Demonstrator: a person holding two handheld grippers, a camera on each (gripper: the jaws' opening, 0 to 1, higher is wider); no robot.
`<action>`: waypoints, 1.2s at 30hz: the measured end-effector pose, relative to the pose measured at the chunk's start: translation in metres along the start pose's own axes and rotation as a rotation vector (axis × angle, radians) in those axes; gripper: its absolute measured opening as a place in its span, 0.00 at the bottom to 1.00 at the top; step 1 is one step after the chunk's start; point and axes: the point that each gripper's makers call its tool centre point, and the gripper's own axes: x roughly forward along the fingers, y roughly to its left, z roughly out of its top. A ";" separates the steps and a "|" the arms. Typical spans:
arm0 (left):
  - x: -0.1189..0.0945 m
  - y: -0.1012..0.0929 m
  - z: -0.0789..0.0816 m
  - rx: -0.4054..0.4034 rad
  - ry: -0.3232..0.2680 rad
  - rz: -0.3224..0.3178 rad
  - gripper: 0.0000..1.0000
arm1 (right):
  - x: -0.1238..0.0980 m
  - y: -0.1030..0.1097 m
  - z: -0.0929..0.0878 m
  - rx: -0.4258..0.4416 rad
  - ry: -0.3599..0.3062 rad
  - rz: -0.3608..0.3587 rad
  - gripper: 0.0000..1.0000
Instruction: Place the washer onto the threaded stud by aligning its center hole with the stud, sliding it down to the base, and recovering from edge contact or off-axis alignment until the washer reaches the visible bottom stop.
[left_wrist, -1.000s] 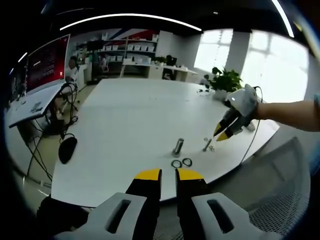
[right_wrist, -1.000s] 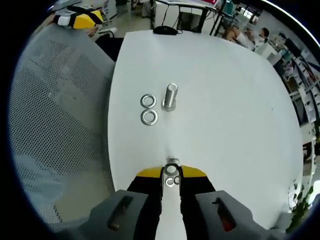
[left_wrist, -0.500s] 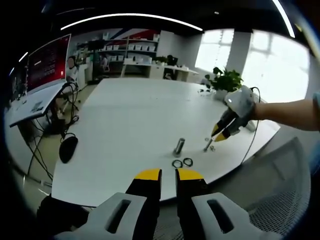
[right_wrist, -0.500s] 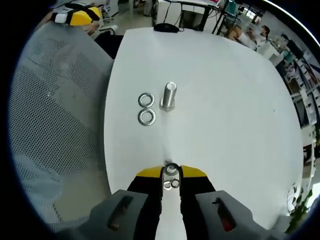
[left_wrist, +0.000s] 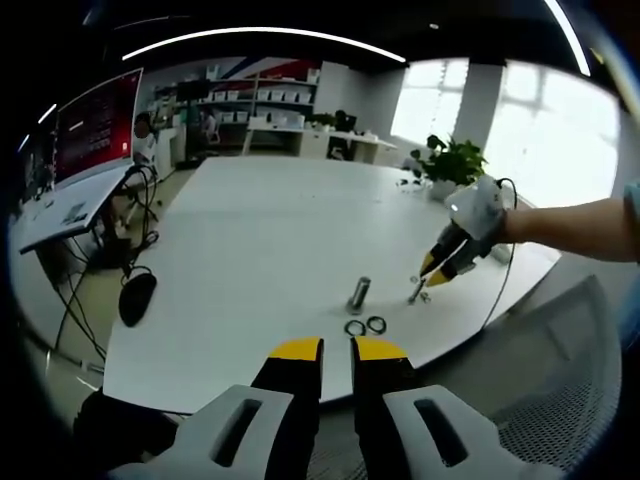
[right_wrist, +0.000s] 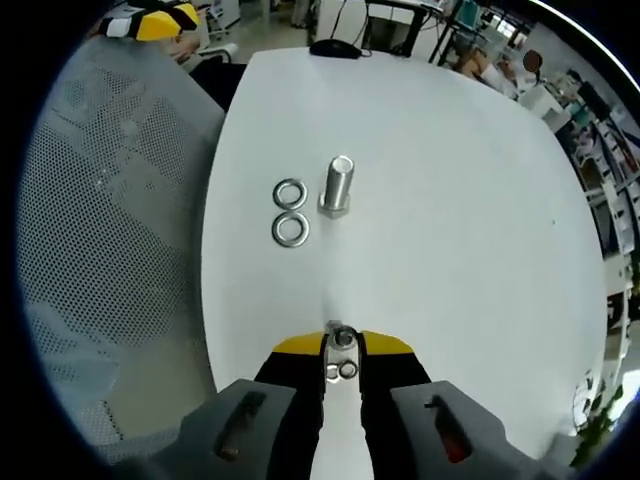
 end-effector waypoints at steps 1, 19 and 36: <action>0.000 0.000 0.000 -0.001 -0.001 0.000 0.09 | 0.001 0.000 0.001 -0.003 -0.003 0.002 0.12; 0.000 0.000 -0.002 0.001 0.012 0.000 0.09 | 0.033 0.017 -0.021 -0.015 0.063 0.054 0.12; 0.000 0.000 -0.003 -0.002 0.016 0.002 0.09 | 0.038 0.017 -0.029 -0.026 0.046 0.079 0.29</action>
